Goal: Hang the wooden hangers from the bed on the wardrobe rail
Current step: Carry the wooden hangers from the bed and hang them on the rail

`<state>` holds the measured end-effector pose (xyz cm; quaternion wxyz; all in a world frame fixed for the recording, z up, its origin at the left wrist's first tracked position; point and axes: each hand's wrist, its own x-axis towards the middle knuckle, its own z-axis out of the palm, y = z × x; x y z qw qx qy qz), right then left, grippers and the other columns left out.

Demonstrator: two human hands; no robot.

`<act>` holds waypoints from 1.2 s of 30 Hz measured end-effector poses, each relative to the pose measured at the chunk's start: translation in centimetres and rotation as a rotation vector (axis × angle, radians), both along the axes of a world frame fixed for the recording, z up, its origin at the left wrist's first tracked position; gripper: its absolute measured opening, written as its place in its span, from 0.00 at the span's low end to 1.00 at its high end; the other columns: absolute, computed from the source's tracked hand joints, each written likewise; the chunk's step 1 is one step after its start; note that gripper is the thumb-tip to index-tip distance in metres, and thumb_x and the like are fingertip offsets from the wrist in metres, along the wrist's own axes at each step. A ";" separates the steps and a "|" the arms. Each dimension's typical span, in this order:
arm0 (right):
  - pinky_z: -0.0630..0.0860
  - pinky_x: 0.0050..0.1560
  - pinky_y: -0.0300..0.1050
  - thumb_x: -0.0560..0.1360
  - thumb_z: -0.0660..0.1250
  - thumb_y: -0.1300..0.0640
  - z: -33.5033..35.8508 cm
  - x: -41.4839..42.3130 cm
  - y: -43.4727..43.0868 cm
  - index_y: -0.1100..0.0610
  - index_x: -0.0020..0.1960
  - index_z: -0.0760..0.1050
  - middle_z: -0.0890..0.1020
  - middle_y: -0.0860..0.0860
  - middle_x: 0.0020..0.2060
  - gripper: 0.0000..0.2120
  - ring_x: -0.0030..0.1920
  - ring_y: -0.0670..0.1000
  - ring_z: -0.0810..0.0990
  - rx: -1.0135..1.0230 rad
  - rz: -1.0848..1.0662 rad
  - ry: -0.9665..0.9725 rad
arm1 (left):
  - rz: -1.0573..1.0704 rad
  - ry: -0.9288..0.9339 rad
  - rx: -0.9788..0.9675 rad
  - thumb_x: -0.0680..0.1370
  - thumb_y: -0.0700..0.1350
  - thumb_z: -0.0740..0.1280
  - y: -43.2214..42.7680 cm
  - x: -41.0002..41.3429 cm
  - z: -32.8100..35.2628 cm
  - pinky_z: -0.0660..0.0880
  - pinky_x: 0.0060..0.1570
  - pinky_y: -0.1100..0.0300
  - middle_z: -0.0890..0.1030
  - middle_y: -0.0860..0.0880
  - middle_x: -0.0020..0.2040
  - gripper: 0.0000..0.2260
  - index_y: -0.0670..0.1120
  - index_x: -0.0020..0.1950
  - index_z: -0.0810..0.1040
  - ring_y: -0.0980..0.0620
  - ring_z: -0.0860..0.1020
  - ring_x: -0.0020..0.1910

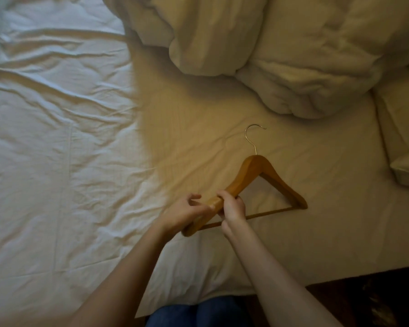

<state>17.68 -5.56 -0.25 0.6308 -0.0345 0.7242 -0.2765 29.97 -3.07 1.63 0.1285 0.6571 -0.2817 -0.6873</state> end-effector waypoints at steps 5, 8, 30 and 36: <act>0.74 0.62 0.50 0.74 0.68 0.59 2.6 -2.9 1.4 0.57 0.66 0.70 0.78 0.57 0.57 0.22 0.58 0.56 0.77 -0.053 -0.025 -0.130 | -0.120 0.009 -0.022 0.70 0.54 0.69 0.4 -2.0 2.8 0.74 0.46 0.60 0.78 0.48 0.50 0.16 0.48 0.54 0.79 0.51 0.77 0.49; 0.74 0.59 0.52 0.73 0.68 0.58 4.3 -4.4 2.4 0.56 0.64 0.72 0.79 0.55 0.52 0.20 0.57 0.57 0.77 -0.081 -0.009 -0.186 | -0.149 0.110 0.019 0.70 0.54 0.70 1.1 -3.2 4.7 0.76 0.53 0.55 0.80 0.46 0.52 0.15 0.47 0.53 0.80 0.48 0.78 0.53; 0.77 0.42 0.43 0.71 0.68 0.56 12.4 -9.5 18.2 0.58 0.43 0.79 0.79 0.51 0.37 0.06 0.39 0.49 0.79 -0.381 -0.338 -0.010 | -0.341 0.220 -0.277 0.71 0.45 0.69 14.5 -11.5 11.7 0.74 0.39 0.64 0.81 0.50 0.44 0.12 0.47 0.54 0.76 0.56 0.80 0.42; 0.75 0.46 0.41 0.74 0.66 0.54 13.5 -15.3 24.5 0.59 0.53 0.77 0.79 0.50 0.42 0.11 0.44 0.48 0.78 -0.372 -0.556 -0.015 | -0.645 0.231 -0.281 0.72 0.47 0.69 18.2 -17.4 12.7 0.72 0.38 0.64 0.79 0.52 0.45 0.10 0.51 0.51 0.75 0.57 0.78 0.42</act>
